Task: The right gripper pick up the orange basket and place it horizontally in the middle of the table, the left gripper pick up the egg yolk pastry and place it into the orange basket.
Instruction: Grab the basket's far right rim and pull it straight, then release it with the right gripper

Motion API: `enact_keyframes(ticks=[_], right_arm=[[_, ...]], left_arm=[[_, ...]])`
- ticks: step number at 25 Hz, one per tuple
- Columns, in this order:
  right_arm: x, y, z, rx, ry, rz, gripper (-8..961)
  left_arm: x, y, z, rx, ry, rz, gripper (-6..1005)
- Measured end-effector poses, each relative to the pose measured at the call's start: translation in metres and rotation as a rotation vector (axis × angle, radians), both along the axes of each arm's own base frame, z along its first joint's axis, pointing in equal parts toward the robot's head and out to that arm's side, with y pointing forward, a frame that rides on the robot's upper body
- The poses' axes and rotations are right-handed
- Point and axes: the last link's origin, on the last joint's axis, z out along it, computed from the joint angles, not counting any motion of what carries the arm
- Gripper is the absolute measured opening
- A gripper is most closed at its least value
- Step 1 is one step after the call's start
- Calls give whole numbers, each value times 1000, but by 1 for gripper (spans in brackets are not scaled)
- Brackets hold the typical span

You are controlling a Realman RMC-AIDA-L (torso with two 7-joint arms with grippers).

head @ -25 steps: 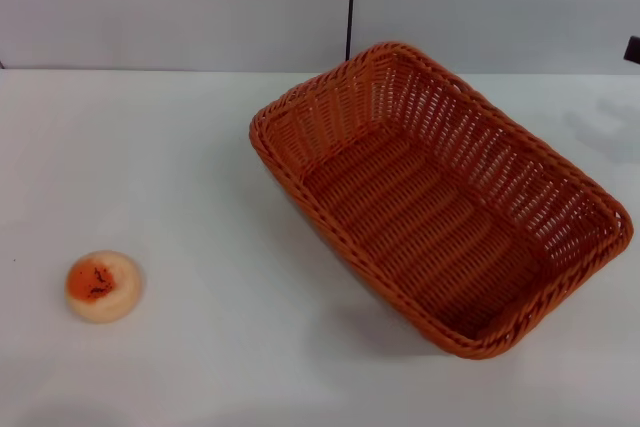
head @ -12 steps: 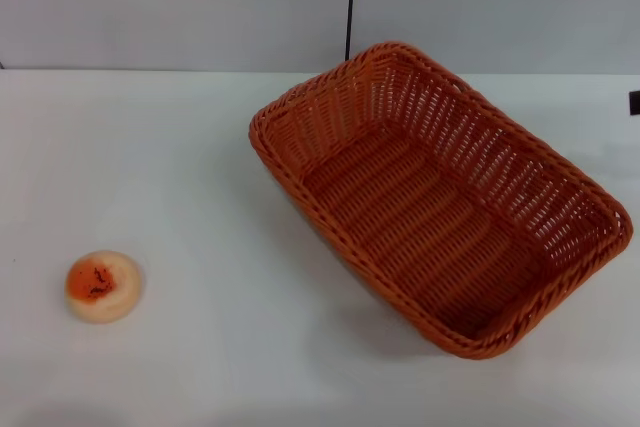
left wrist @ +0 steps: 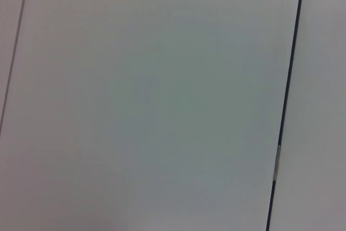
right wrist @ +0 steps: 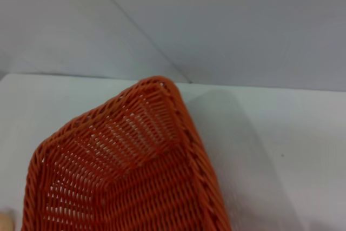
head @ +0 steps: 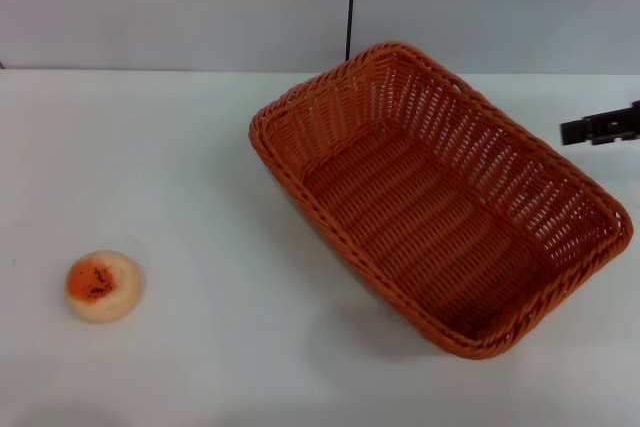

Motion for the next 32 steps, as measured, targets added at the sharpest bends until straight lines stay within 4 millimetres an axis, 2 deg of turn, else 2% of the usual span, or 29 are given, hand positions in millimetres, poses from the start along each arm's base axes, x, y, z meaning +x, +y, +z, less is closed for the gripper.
enact_keyframes(ticks=[15,25,32], right_arm=[[-14,17,-51,-29,-6,48,657],[-15,22,-55,-5,-22,50,656],[-14,22,-57,-3,-22,43,433]], left_arm=[[-1,0,2,4,0,2,798],[-2,-1,2,4,5,9,794],[-2,-1,3,6,6,10,791]])
